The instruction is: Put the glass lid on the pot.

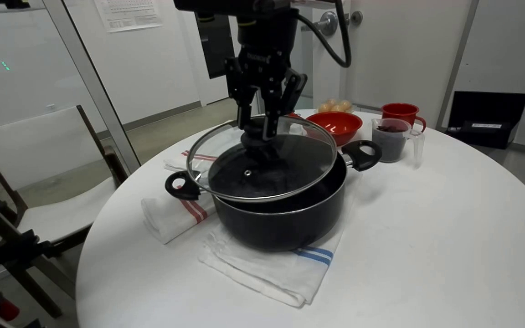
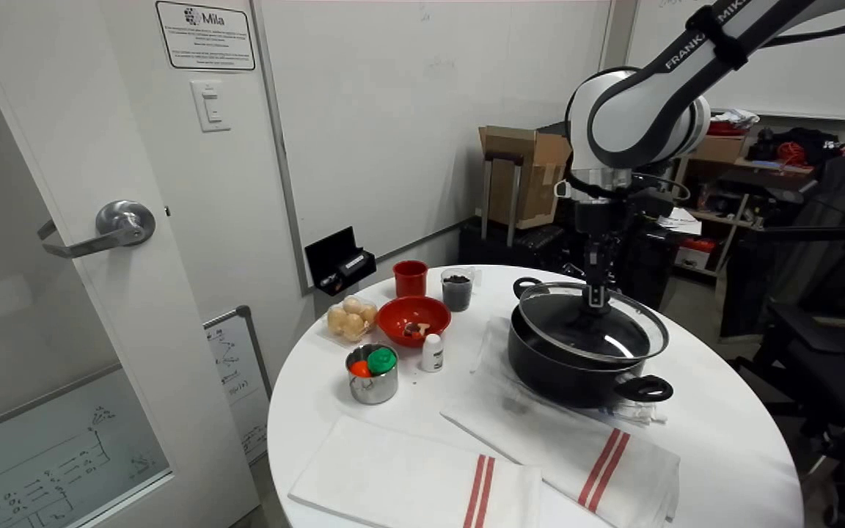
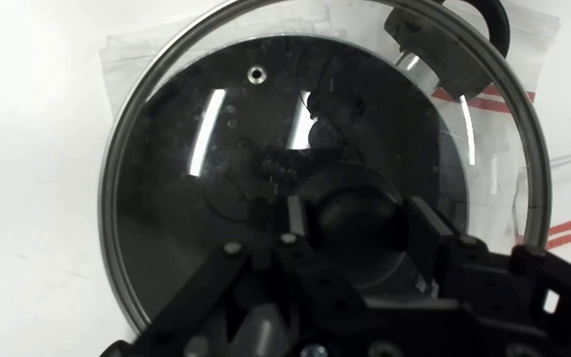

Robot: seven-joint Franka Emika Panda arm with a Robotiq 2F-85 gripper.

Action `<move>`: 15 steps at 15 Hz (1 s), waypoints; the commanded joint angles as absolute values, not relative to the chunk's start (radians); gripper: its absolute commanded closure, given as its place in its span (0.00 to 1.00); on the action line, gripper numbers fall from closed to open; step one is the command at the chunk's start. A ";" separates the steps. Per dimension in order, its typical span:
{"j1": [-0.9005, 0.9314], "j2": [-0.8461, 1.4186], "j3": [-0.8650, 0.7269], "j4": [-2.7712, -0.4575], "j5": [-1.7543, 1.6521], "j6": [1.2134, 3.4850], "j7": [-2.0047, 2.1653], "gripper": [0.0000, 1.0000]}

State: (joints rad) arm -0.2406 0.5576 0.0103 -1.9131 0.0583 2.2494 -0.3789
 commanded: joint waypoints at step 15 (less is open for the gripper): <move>-0.190 0.634 -0.028 -1.800 0.027 2.195 -0.265 0.75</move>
